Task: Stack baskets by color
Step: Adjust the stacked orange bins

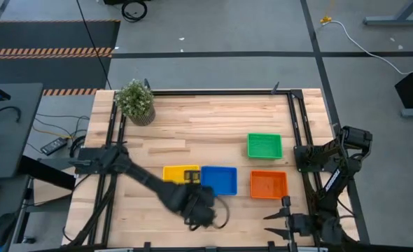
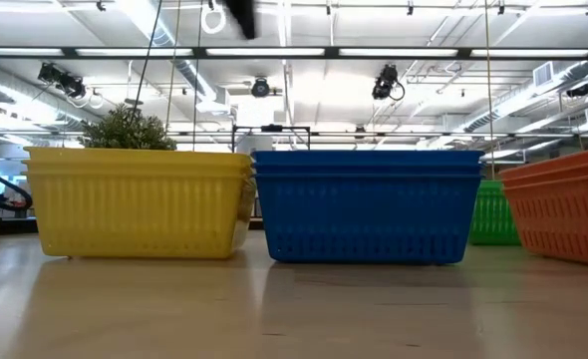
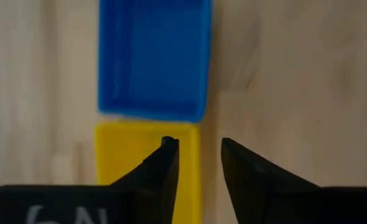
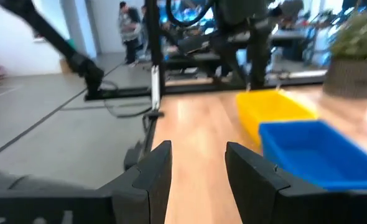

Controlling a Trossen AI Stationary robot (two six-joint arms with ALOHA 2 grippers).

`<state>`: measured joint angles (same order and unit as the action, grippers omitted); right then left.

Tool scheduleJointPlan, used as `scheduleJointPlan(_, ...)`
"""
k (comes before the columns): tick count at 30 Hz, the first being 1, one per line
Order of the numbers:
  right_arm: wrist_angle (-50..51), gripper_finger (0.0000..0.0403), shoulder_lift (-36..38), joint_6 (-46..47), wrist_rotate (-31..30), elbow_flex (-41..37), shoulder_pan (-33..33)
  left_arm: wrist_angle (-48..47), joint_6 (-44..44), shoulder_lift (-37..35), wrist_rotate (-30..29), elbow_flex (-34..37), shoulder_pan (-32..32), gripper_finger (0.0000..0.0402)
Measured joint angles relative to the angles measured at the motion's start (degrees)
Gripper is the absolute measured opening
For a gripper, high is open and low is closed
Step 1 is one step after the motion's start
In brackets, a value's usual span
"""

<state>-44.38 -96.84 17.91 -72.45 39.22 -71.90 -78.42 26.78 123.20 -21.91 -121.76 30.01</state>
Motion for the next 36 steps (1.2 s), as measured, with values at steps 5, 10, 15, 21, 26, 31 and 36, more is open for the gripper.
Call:
scheduleJointPlan(5,5.96,0.0155,0.0,8.67,11.41,0.0,1.64,-3.14,10.0,-1.23,-5.69,7.44,6.85,0.011)
scheduleJointPlan(10,14.97,0.0146,0.33,19.65,26.75,0.02,5.26,-0.54,21.09,-7.27,-5.04,17.76,12.73,0.0092)
scheduleJointPlan(15,37.01,0.0118,1.93,38.15,42.03,3.17,9.2,10.8,28.96,-14.98,-4.91,30.89,16.73,0.007)
scheduleJointPlan(21,64.07,0.0076,2.34,43.46,48.6,12.27,11.94,19.36,30.15,-18.75,-5.3,42.88,16.75,0.0056)
scheduleJointPlan(26,73.59,0.006,2.36,38.3,53.51,19.31,14.54,25.18,18.31,-18.75,-4.14,44.44,12.78,0.0093)
scheduleJointPlan(31,83.99,0.0069,2.36,36.83,57.83,24.63,17.94,28.98,10.76,-18.75,-3.71,44.4,7.35,0.0164)
scheduleJointPlan(36,89.68,0.0113,2.36,35.82,58.63,26.4,20.29,28.97,6.96,-18.58,-2.83,44.4,3.34,0.0219)
